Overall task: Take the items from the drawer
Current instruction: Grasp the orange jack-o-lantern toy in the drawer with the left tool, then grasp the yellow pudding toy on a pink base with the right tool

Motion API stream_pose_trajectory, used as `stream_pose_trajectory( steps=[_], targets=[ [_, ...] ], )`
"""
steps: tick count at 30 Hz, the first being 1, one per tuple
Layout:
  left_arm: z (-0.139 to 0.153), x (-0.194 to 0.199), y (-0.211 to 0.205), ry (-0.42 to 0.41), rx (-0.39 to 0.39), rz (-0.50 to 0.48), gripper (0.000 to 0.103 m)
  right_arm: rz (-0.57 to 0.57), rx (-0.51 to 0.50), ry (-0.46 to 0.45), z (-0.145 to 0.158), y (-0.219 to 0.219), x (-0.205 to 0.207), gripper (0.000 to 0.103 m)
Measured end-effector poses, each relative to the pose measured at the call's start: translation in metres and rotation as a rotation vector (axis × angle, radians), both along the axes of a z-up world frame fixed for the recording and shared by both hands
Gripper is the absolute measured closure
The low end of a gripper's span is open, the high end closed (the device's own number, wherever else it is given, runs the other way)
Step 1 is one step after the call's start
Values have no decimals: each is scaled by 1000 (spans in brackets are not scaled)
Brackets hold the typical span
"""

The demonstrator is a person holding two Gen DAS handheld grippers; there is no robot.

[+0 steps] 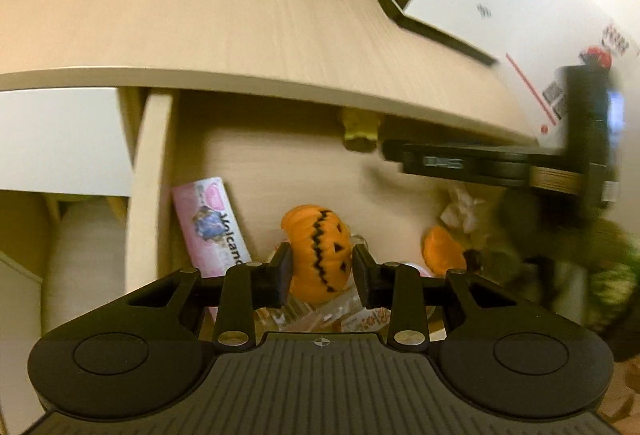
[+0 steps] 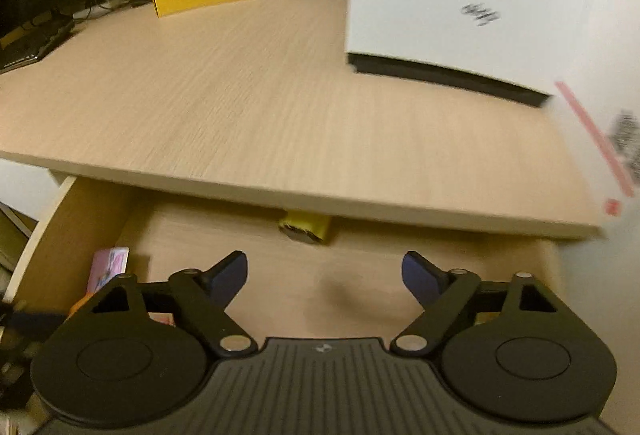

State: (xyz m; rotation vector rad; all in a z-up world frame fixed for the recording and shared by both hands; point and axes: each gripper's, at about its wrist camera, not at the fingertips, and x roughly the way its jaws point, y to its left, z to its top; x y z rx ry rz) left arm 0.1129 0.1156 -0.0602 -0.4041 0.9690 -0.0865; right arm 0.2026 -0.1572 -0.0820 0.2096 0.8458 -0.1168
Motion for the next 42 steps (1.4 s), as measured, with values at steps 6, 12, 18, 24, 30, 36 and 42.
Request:
stream_pose_trajectory(
  steps=[6,12,18,24,30,36,42],
  targets=[
    [-5,1,16,-7,-50,96,67,-96,73,8,-29,-3,30,24],
    [-13,9,17,16,-66,126,67,-124,104,-10,-44,-7,48,28],
    [-17,13,23,34,-67,140,67,-164,183,48,-66,-16,61,45],
    [-15,17,26,35,-69,120,67,-142,313,168,-53,-31,57,63],
    [-14,23,17,41,-72,57,67,-90,342,207,-21,-35,17,66],
    [-11,28,0,44,-54,-38,67,-55,289,193,2,-30,-28,66],
    [-7,36,-3,44,-49,-48,67,9,180,143,-2,-27,-34,67]
  ],
)
